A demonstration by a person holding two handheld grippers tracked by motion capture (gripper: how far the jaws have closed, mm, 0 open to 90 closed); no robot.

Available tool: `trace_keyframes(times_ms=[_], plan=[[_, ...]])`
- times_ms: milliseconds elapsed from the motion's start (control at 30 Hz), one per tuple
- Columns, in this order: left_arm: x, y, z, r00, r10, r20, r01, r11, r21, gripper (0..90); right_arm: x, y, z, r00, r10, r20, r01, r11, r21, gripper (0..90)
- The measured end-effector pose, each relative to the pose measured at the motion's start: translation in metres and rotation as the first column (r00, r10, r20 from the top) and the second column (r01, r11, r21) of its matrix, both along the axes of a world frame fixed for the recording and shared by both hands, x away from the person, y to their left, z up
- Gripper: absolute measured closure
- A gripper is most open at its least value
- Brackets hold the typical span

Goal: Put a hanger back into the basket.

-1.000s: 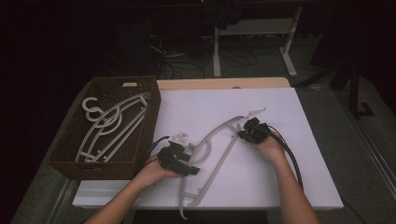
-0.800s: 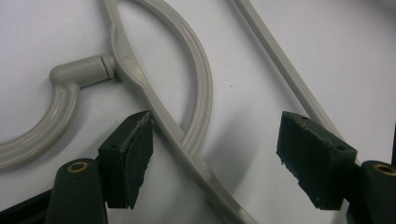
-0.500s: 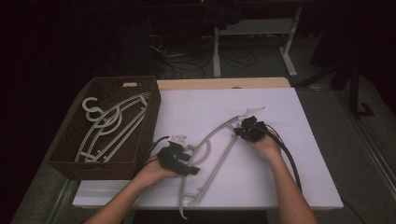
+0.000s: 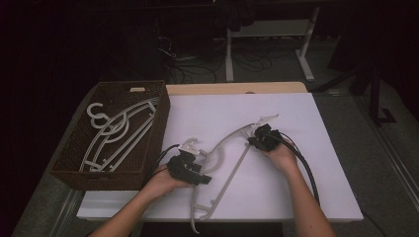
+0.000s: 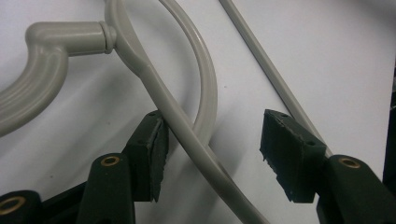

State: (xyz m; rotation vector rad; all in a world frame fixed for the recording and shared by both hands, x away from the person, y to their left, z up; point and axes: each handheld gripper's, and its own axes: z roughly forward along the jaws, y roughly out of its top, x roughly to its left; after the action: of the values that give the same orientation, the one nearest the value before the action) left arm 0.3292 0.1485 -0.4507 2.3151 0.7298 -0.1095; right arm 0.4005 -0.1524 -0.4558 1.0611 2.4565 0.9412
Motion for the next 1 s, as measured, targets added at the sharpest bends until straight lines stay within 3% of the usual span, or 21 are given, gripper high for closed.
trace_keyframes(times_ms=[133, 233, 267, 333, 433, 567, 667, 933, 1000], plan=[[0.0, -0.001, 0.0, 1.0, 0.002, -0.003, -0.002, 1.0, -0.001, 49.8, 0.0, 0.0, 0.0, 1.0, -0.001, -0.002, 0.001, 1.0, 0.002, 89.4], [-0.002, -0.006, 0.0, 0.9995, -0.027, -0.014, 0.027, 0.9996, -0.008, 59.8, 0.0, 0.0, -0.001, 1.0, 0.004, -0.003, -0.004, 1.0, -0.002, 89.4], [-0.004, -0.009, 0.0, 0.9994, -0.033, -0.007, 0.033, 0.9995, 0.003, 60.3, 0.0, 0.001, -0.002, 0.9999, 0.008, -0.01, -0.009, 0.9996, -0.026, 89.4], [-0.006, -0.013, 0.002, 0.9995, -0.029, 0.011, 0.029, 0.9995, 0.015, 60.4, 0.0, 0.001, -0.003, 0.9999, 0.009, -0.006, -0.009, 0.9998, -0.019, 89.4], [-0.004, -0.011, 0.004, 0.9999, -0.009, 0.004, 0.009, 0.9999, -0.006, 63.1, 0.0, 0.0, -0.003, 0.9999, 0.009, -0.008, -0.009, 0.9998, -0.018, 89.3], [0.004, -0.005, 0.012, 0.9957, 0.092, 0.009, -0.092, 0.9953, -0.03, 69.7, 0.0, -0.002, 0.0, 0.9999, 0.015, -0.008, -0.014, 0.9997, 0.017, 89.3], [0.011, -0.006, 0.015, 0.9914, 0.13, 0.008, -0.13, 0.991, -0.03, 72.8, -0.003, -0.006, 0.007, 0.9999, 0.012, -0.003, -0.012, 0.9984, 0.055, 89.2], [0.017, -0.013, 0.025, 0.9906, 0.136, -0.011, -0.137, 0.9892, -0.053, 79.3, -0.018, -0.021, 0.025, 0.9999, 0.008, 0.013, -0.01, 0.9931, 0.117, 81.4], [0.019, -0.017, 0.029, 0.9913, 0.132, 0.003, -0.132, 0.9902, -0.047, 79.7, -0.026, -0.029, 0.03, 0.9999, 0.014, 0.006, -0.015, 0.9894, 0.145, 73.3]])
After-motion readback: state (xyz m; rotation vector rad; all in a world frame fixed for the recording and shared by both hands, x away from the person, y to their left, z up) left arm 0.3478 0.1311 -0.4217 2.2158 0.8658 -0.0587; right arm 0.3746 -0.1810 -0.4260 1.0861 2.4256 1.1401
